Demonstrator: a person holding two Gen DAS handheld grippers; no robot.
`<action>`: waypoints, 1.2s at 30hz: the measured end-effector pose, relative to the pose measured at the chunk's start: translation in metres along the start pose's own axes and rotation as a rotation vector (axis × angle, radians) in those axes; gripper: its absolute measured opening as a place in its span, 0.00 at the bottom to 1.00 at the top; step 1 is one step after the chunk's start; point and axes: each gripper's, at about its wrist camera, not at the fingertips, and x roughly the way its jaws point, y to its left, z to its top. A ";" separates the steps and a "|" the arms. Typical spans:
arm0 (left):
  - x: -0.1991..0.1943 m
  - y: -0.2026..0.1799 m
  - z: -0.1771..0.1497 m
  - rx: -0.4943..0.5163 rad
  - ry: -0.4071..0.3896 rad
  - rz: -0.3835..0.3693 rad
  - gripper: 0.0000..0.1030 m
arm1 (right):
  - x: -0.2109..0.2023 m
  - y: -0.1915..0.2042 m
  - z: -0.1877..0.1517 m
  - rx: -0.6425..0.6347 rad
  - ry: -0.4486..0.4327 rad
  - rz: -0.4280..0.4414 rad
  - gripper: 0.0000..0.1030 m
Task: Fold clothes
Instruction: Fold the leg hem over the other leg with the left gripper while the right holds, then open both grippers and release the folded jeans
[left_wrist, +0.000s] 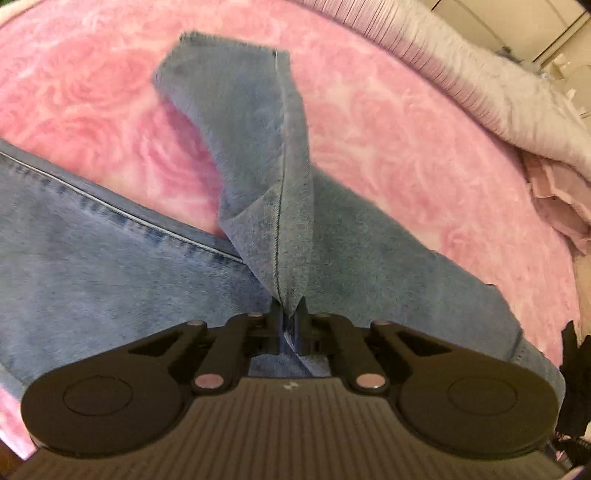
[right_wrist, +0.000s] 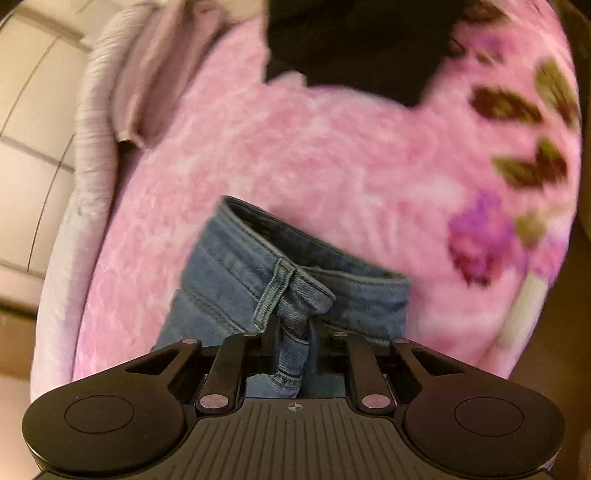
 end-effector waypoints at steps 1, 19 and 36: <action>-0.009 0.000 -0.005 0.013 -0.015 -0.003 0.02 | -0.010 0.004 0.000 -0.033 -0.016 0.012 0.11; -0.024 0.012 -0.087 0.091 -0.057 0.087 0.03 | -0.037 -0.017 -0.012 -0.105 0.004 -0.054 0.11; -0.077 0.061 -0.058 0.027 -0.039 0.174 0.16 | -0.017 0.115 -0.066 -0.504 0.129 -0.186 0.41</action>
